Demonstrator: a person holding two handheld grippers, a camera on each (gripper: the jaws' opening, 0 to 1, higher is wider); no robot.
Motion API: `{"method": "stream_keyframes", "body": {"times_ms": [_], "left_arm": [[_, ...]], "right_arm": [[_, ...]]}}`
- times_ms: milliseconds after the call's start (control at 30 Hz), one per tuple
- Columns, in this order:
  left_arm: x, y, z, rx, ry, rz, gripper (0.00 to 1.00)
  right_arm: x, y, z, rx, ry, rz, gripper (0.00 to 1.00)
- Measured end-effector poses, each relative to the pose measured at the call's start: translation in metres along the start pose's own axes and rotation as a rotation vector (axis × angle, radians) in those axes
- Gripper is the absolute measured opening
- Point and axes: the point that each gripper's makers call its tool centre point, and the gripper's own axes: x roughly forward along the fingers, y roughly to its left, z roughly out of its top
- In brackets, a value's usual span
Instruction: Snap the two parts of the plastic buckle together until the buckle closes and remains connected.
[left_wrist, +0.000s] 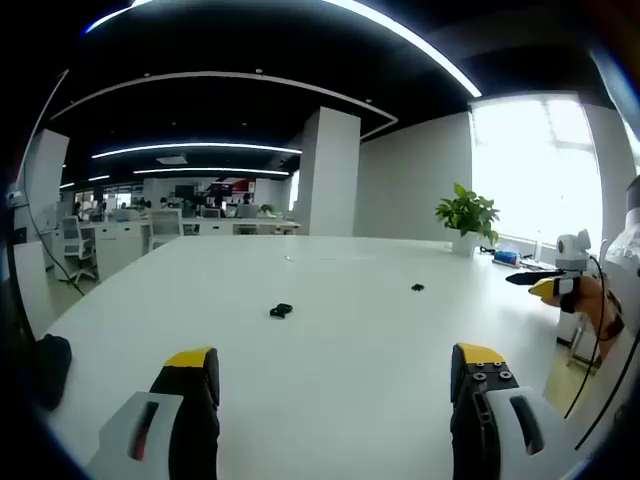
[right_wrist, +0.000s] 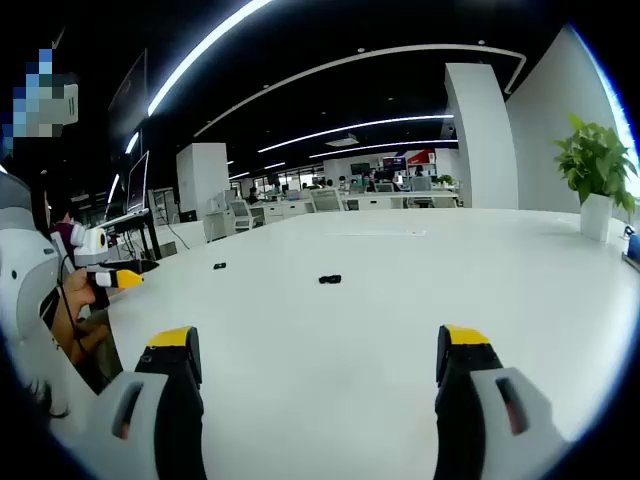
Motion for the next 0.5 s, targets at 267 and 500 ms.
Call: {"method": "stream_keyframes", "body": {"times_ms": [267,500], "left_arm": [[0.0020,-0.0003,0.0006,-0.006,0.000,0.000,0.97],[0.0024,-0.0008,0.0000,-0.002,0.008,0.003,0.97]], "right_arm": [[-0.0001,-0.0043,0.0013,0.007,-0.002,-0.003,0.97],[0.0001,-0.0076,0.0001,0.028,-0.010,-0.007,0.95]]}}
